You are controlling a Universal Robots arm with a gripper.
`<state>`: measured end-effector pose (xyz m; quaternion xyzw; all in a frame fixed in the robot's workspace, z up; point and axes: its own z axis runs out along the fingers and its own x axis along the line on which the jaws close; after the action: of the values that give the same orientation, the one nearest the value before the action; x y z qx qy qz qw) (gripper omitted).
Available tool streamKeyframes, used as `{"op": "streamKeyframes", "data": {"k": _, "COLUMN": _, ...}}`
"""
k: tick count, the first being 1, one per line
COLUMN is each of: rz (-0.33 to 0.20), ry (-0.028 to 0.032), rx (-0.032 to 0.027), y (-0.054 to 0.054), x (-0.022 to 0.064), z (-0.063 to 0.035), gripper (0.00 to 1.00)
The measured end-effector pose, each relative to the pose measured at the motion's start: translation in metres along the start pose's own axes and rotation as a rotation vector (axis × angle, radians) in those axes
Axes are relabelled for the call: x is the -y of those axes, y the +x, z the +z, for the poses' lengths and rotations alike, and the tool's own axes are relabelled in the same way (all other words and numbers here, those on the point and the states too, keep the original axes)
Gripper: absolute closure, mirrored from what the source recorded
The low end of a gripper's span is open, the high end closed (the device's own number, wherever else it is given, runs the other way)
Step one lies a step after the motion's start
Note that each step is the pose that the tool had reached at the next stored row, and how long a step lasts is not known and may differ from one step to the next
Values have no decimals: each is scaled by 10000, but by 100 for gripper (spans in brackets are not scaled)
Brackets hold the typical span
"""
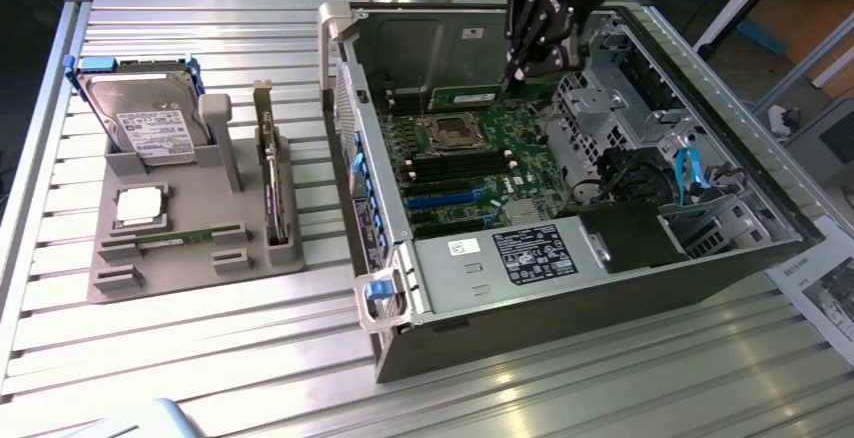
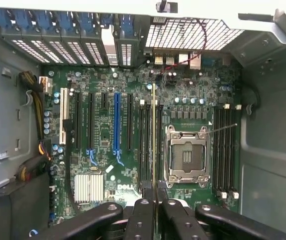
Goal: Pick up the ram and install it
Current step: 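Insert the ram into the slot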
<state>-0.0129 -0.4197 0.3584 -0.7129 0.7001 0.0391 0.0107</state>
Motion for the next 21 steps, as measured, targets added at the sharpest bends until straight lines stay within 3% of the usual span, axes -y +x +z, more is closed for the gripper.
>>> {"op": "streamKeyframes", "data": {"k": 8, "rz": 222, "ry": 21, "rx": 11, "y": 10, "x": 16, "z": 134, "gripper": 87}}
{"op": "streamKeyframes", "data": {"k": 14, "rz": 454, "ry": 51, "rx": 23, "y": 24, "x": 24, "z": 341, "gripper": 87}}
{"op": "streamKeyframes", "data": {"k": 21, "rz": 628, "ry": 70, "rx": 30, "y": 34, "x": 37, "z": 477, "gripper": 87}}
